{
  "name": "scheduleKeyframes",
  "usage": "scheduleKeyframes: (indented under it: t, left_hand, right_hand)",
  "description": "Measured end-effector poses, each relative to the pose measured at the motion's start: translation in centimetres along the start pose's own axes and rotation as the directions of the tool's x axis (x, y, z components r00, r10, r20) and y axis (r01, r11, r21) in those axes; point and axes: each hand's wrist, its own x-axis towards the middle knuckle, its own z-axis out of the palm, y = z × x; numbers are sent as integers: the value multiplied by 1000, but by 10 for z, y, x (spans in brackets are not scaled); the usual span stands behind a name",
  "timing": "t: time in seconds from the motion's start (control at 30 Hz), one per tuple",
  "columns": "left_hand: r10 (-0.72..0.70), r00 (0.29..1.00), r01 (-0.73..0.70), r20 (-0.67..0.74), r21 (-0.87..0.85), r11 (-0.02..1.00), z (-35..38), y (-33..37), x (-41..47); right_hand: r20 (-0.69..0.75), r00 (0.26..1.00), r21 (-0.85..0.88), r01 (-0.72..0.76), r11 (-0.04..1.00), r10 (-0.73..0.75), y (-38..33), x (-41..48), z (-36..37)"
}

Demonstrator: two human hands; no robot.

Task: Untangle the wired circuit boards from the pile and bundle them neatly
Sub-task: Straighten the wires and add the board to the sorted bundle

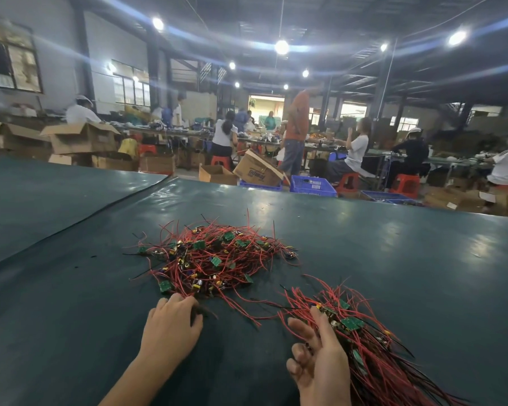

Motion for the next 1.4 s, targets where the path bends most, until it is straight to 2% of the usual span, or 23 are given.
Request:
scheduleKeyframes:
  t: [0.1,0.2,0.37,0.5,0.63,0.83,0.97,1.03,1.1,1.2,1.27,1.33,1.4]
  left_hand:
    - [25,999,-29,-36,-114,993,-1,1,1]
    - [-6,998,-18,-69,-340,940,-2,8,-2]
    - [15,959,-170,-283,-534,828,-8,30,-8]
    - [215,905,-404,-366,-586,703,-11,50,-20]
    - [420,855,-511,-305,-635,579,-8,63,-31]
    - [519,830,-493,-206,-706,509,-4,71,-40]
    - [589,791,-510,-163,-708,488,-8,75,-44]
    - [545,826,-451,-142,-745,491,-9,77,-44]
    - [409,908,-301,-89,-816,493,-8,79,-42]
    - [206,978,-81,18,-884,460,-11,81,-38]
    - [136,988,12,68,-927,375,-15,84,-36]
    - [90,992,58,83,-965,256,-18,85,-34]
    - [44,997,49,59,-981,189,-19,85,-32]
  right_hand:
    - [20,1000,-45,14,999,-13,2,-1,1]
    - [21,1000,-76,11,997,-10,2,0,0]
    - [67,998,-154,-7,988,18,7,5,0]
    - [138,990,-319,20,947,25,16,6,1]
    - [198,979,-431,44,901,47,24,1,4]
    - [251,964,-414,23,910,90,25,-2,4]
    - [324,946,-340,85,936,32,21,-7,5]
    - [315,948,-304,148,941,-47,18,-6,3]
    - [305,938,-297,255,920,-162,15,-4,2]
    - [336,871,-366,472,802,-359,19,-5,-1]
    - [417,789,-435,610,662,-452,24,-5,-4]
    - [505,645,-490,761,425,-574,28,-4,-7]
    - [587,440,-497,859,127,-680,27,-3,-6]
